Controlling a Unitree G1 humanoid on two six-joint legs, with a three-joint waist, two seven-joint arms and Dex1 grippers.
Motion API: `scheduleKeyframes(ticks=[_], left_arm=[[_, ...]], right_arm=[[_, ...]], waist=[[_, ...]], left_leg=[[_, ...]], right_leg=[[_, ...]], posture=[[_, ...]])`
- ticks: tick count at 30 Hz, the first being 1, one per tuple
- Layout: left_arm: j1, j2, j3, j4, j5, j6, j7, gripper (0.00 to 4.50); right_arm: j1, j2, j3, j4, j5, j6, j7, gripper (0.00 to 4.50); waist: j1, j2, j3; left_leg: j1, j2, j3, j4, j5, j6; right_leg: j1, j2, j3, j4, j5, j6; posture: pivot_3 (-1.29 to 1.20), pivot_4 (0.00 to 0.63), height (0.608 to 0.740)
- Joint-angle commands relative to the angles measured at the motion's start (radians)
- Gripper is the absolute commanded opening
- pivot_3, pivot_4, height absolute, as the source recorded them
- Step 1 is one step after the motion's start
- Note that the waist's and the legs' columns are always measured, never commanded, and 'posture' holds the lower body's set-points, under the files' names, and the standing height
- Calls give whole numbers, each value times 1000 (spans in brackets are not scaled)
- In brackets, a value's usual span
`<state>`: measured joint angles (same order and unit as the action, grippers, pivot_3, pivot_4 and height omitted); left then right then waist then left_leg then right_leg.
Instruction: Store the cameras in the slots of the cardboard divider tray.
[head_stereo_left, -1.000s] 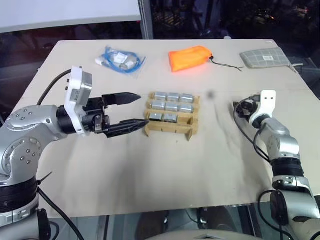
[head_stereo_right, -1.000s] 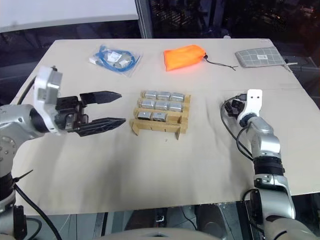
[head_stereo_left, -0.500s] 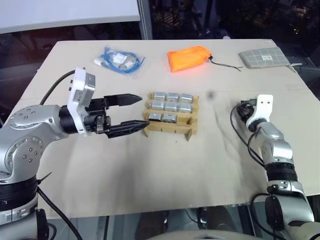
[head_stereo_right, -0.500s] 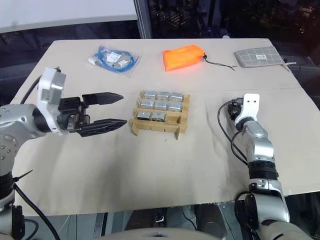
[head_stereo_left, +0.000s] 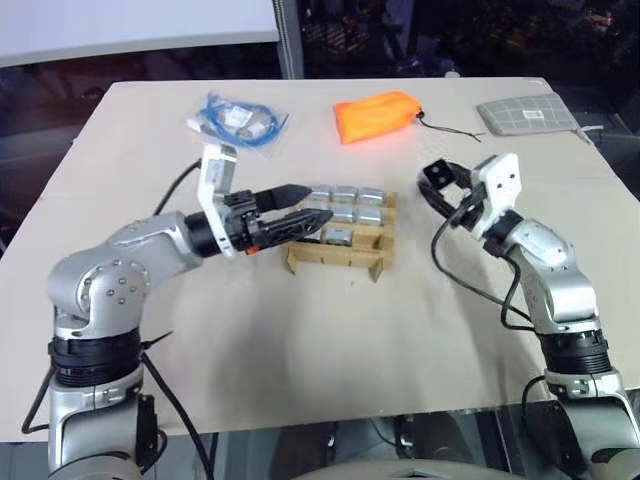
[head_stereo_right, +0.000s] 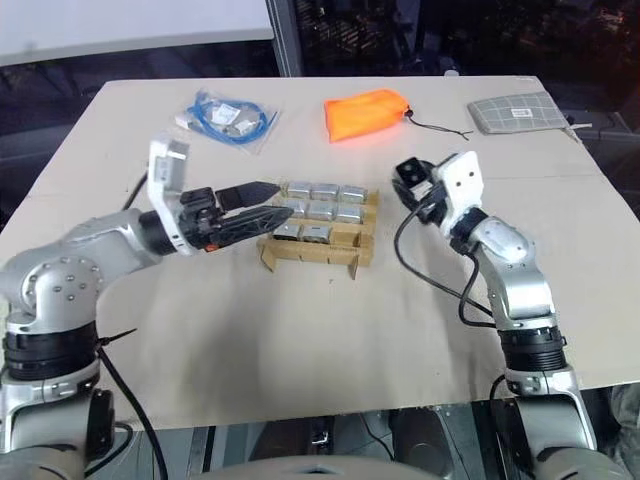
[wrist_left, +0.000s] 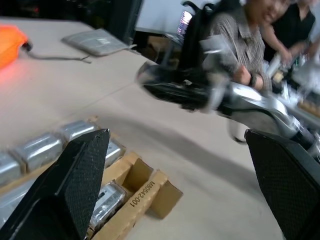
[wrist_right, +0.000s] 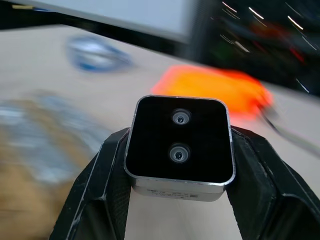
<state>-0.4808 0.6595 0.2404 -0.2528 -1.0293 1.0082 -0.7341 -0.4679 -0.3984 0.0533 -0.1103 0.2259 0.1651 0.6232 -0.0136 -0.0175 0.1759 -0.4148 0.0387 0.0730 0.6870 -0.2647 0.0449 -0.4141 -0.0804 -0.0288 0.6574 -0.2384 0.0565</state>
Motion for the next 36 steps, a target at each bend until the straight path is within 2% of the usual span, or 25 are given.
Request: scheduleKeyframes(ticks=[1,8,15,22,23,24,27,28,29,30,31,32,36], left_arm=[[-37,-66,57,31,-143,80,114,4500],[-40,-143,47,23,-315,163,252,4500],[-29,-130,14,17,-356,187,284,4500],[-34,-123,12,41,-375,194,287,4500],[-35,-122,9,42,-373,195,285,4089],[-35,-123,8,43,-373,195,285,3948],[-37,-123,5,47,-374,193,285,2838],[-38,-123,4,48,-375,193,285,2733],[-39,-122,2,48,-375,192,284,2116],[-39,-121,0,47,-375,192,283,1908],[-39,-119,-2,46,-375,191,283,1331],[-38,-119,-3,45,-375,190,281,990],[-38,-114,-20,35,-347,179,260,879]], right_arm=[[4,-48,98,-67,-130,-206,68,2173],[-31,-38,217,-31,-289,-490,73,2173],[-59,-10,237,-3,-361,-599,35,2173],[-64,-3,230,2,-377,-626,19,2173],[-66,-3,228,3,-378,-630,17,2166],[-66,-2,228,3,-378,-632,15,2166],[-66,0,228,4,-378,-636,10,2166],[-67,0,228,5,-378,-638,8,2166],[-68,1,229,5,-377,-639,6,2166],[-67,3,230,3,-376,-637,5,2166],[-66,4,231,1,-376,-637,5,2166],[-65,7,230,-2,-373,-633,3,2166],[-53,12,232,-23,-374,-600,3,2166]], waist=[[3,0,0],[1,-1,0],[2,-1,0],[1,-1,0],[1,-1,0],[1,-1,0],[1,-1,0],[1,-1,0],[1,-1,0],[1,-1,0],[1,-1,0],[1,-1,0],[1,-1,0]], left_leg=[[0,0,-1,0,0,0],[0,0,-1,1,0,0],[1,0,-1,1,1,-1],[1,0,-1,1,1,-1],[1,0,-1,1,1,-1],[1,0,-1,1,1,-1],[1,0,-1,1,1,-2],[1,0,-1,1,1,-2],[1,0,-1,1,1,-2],[1,0,-1,1,1,-2],[1,0,-1,1,1,-2],[1,0,-1,1,1,-2],[1,0,-1,1,1,-2]], right_leg=[[0,-1,-1,0,0,0],[0,-1,-1,1,0,0],[0,-1,-1,1,0,0],[0,-1,-1,1,0,0],[0,-1,-1,1,0,0],[0,-1,-1,1,0,0],[0,-1,-1,1,0,0],[0,-1,-1,1,0,0],[0,-1,-1,1,0,0],[0,-1,-1,1,0,0],[0,-1,-1,1,0,0],[0,-1,-1,1,0,0],[0,-1,-1,1,0,0]], posture=[[0,150,740],[0,150,740],[0,150,740],[0,150,740],[0,150,740],[0,150,740],[0,150,740],[0,150,740],[0,150,740],[0,150,740],[0,150,740],[0,150,740],[0,150,740]])
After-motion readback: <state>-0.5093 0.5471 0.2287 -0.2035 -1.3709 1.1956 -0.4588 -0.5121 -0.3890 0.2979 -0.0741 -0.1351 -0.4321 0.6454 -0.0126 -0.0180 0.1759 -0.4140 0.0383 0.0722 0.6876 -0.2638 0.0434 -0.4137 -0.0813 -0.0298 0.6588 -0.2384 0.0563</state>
